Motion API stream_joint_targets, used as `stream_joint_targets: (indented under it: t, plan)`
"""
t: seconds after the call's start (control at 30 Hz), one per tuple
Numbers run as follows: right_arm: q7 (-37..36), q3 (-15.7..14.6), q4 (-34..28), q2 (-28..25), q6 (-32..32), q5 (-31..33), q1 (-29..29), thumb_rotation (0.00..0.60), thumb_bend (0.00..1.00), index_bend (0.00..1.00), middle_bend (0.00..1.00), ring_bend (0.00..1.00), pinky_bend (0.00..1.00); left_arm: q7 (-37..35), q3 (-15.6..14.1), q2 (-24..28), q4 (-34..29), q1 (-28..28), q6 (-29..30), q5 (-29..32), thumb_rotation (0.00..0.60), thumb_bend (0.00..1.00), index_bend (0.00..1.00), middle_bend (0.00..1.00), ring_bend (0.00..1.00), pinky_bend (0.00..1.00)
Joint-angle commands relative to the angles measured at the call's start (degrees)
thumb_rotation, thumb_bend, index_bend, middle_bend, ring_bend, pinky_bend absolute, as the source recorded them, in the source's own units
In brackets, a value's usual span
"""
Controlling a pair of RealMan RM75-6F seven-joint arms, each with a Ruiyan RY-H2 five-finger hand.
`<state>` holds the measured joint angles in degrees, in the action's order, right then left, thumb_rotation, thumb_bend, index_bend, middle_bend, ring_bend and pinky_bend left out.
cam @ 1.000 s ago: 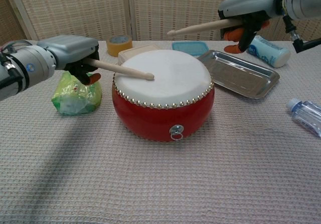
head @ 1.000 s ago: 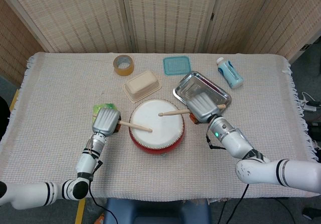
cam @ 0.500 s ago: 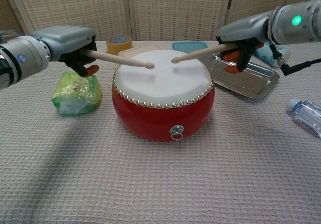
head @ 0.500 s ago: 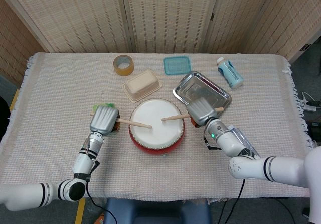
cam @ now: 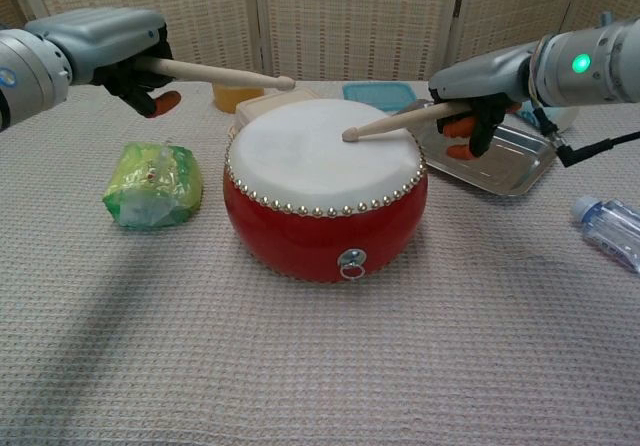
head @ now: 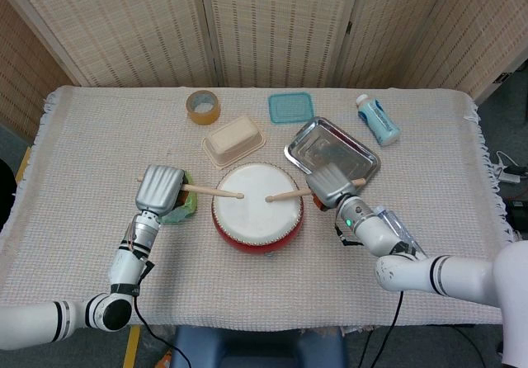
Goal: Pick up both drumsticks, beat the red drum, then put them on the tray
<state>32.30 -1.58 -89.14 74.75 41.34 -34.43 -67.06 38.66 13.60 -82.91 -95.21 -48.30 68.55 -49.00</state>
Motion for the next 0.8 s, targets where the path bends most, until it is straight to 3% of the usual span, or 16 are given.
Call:
stream_joint_targets:
  t: [0.03,0.2,0.33,0.63,0.8]
  plan:
    - [-1.0,1.0,-1.0,-0.5,1.4,-1.2,0.1,0.600,0.41,1.00,1.00,1.00,1.00,0.7,-0.8,-1.4,1.2,-0.3,-1.4,1.2,0.600,0.49,1.00,1.00,1.00,1.00]
    - [-5.5,4.0,-6.2,-5.1,4.8,-7.4,2.7,0.600,0.41,1.00,1.00,1.00,1.00,2.0,-2.3,-6.0,5.0,-1.3,-3.9,3.5,0.600,0.49,1.00,1.00,1.00,1.00]
    - [-6.9,4.5,-7.9,-7.0,4.6,-9.1,3.6,0.600,0.41,1.00,1.00,1.00,1.00,3.9,-2.6,-7.3,6.9,-1.9,-2.9,3.3,0.600,0.49,1.00,1.00,1.00,1.00]
    - [-0.6,0.2,-0.2,-0.6,-0.6,-2.6,1.0,0.600,0.41,1.00,1.00,1.00,1.00,0.6,-0.2,-1.4,0.6,0.2,0.8,-0.7,0.600,0.49,1.00,1.00,1.00,1.00]
    - [-2.9,2.5,-2.5,-2.0,2.5,-4.8,2.1,0.600,0.41,1.00,1.00,1.00,1.00,1.6,-1.2,-2.7,1.6,-0.3,-1.1,0.5,0.600,0.49,1.00,1.00,1.00,1.00]
